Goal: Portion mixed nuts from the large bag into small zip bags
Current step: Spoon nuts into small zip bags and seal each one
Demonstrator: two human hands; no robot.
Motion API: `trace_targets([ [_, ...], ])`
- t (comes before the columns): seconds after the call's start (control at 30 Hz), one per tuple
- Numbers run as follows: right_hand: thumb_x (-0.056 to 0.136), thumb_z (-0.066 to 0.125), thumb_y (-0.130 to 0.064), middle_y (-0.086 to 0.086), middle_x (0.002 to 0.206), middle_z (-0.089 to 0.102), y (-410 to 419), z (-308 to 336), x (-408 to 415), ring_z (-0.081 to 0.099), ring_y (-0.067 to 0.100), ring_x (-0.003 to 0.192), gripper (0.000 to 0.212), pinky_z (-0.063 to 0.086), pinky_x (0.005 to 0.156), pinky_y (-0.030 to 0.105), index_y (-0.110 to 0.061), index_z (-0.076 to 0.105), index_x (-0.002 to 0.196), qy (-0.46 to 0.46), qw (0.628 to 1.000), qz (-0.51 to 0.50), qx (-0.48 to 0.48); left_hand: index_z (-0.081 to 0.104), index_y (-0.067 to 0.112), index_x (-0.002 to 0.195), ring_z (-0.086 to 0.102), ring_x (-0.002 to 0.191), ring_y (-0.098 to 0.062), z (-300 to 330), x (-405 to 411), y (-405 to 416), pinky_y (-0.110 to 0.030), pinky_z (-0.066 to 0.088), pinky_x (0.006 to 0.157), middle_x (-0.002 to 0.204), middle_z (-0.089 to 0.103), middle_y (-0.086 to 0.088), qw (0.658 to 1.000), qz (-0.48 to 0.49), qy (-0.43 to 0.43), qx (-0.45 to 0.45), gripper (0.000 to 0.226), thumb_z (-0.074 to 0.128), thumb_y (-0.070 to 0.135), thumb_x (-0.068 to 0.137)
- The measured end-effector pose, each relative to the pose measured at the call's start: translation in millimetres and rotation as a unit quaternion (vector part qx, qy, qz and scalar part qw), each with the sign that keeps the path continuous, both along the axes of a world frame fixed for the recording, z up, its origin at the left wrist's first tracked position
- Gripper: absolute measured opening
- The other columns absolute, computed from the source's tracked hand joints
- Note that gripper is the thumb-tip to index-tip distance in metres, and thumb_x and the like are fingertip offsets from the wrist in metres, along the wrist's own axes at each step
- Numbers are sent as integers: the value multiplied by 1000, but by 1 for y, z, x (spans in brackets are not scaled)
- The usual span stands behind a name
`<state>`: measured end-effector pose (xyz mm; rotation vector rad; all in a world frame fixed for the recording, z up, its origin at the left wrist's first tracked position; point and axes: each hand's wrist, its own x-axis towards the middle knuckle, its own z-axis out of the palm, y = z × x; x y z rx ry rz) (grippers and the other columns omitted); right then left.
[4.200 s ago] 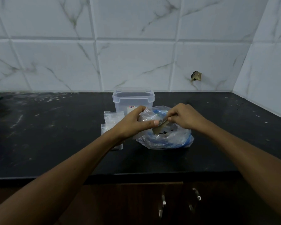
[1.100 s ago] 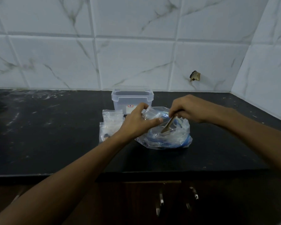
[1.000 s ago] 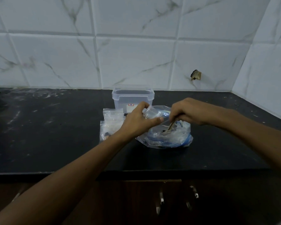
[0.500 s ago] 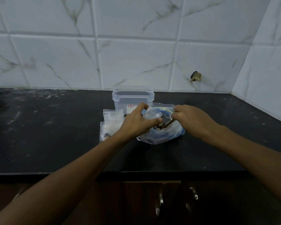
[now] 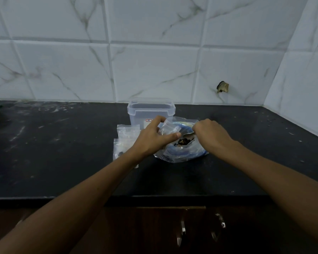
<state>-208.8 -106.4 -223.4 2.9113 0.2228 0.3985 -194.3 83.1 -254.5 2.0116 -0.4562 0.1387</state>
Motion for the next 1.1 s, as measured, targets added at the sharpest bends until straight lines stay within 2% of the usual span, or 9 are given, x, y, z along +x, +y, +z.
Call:
trace_targets([
  [0.1,92,52,-3,11,93,66,-7,0,13,63,23,75,25,54,69,33,-7,69,109,17,990,-29,140,49,30,113,68,81,-15,-1,1,2,-33,59,69,97,69,0,1000,-2,1,1,45,73,50,81],
  [0.17,93,52,-4,9,96,71,-12,3,17,66,19,74,25,54,67,28,-10,72,108,64,975,-27,212,49,30,113,69,84,-16,-1,2,3,-37,60,73,98,69,1,1000,-5,3,-3,44,73,49,81],
  [0.3,93,54,-6,8,87,73,-8,8,14,53,11,50,21,41,45,21,-9,72,105,182,931,-19,315,50,29,114,69,88,-15,-1,3,2,-42,60,78,101,68,3,1000,-13,3,-7,45,73,49,81],
  [0.47,93,54,-5,10,87,75,0,3,12,40,5,39,19,27,35,17,-9,69,102,273,846,-56,454,50,29,114,70,84,-17,-1,2,2,-45,60,76,98,69,0,1000,-14,0,-11,46,74,48,81],
  [0.63,96,49,-2,15,87,73,-2,-2,11,37,3,38,17,25,32,14,-2,64,104,263,760,-121,582,50,28,114,71,83,-20,1,-1,7,-45,60,76,96,70,-2,1000,-15,7,-20,45,74,47,81],
  [0.77,95,51,-2,13,79,71,-13,-1,9,41,3,40,13,28,32,14,-1,64,100,230,716,-144,643,50,28,114,71,82,-20,1,-1,9,-44,60,76,94,71,-3,999,-17,23,-33,44,73,47,82],
  [0.87,94,51,-1,13,80,70,-24,2,6,42,5,43,14,31,33,14,-2,64,99,202,695,-143,675,50,30,111,68,71,-17,1,-2,9,-40,60,70,87,71,-5,998,-13,32,-47,43,73,48,80],
  [1.0,95,49,-1,13,79,67,-35,12,4,41,7,47,17,32,34,14,-2,65,101,197,682,-137,691,51,29,110,71,79,-25,1,-3,7,-44,60,75,90,72,-5,997,-1,38,-67,42,74,47,80],
  [1.1,93,50,-2,8,72,66,-42,27,3,41,7,46,17,32,35,14,-2,66,100,182,690,-128,688,50,30,111,71,81,-19,2,-5,4,-38,61,73,93,70,-1,998,3,30,-54,42,73,47,81],
])
